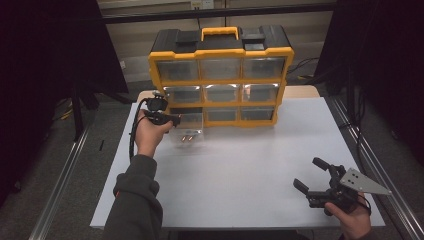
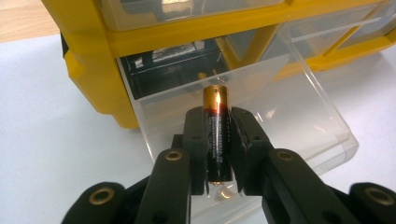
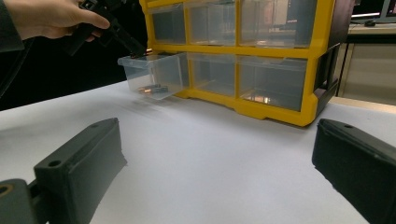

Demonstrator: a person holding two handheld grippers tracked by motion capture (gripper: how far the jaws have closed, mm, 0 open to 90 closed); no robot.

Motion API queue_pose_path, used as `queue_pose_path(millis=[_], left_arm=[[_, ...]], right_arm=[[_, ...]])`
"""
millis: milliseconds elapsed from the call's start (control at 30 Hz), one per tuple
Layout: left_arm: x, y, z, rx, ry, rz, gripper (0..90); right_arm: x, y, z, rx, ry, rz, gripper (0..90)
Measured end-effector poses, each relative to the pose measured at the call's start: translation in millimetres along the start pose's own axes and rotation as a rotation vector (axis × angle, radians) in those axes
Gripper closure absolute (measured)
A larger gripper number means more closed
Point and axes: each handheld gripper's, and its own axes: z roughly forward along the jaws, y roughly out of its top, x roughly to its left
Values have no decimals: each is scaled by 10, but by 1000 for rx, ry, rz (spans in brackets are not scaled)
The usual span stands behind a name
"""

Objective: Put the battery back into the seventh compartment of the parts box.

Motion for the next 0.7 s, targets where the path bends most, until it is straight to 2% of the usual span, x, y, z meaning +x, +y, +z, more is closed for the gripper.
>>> queue_pose_path(millis=[233,300,333,467,700], left_arm=[[15,-16,53,-9,12,-2,772],[25,-15,39,-28,16,22,725],[17,-14,33,-33,21,17,707],[-8,-19,8,-46,11,18,661],[-32,-52,-57,-71,-39,14,596]], right_arm=[[-4,0,0,-5,-3,5,15],[-7,0,-1,-5,-2,3,15],[-7,0,-1,-6,-1,2,15],[-8,0,-2,-5,-3,3,15],[-5,1,-2,-5,-3,5,15]])
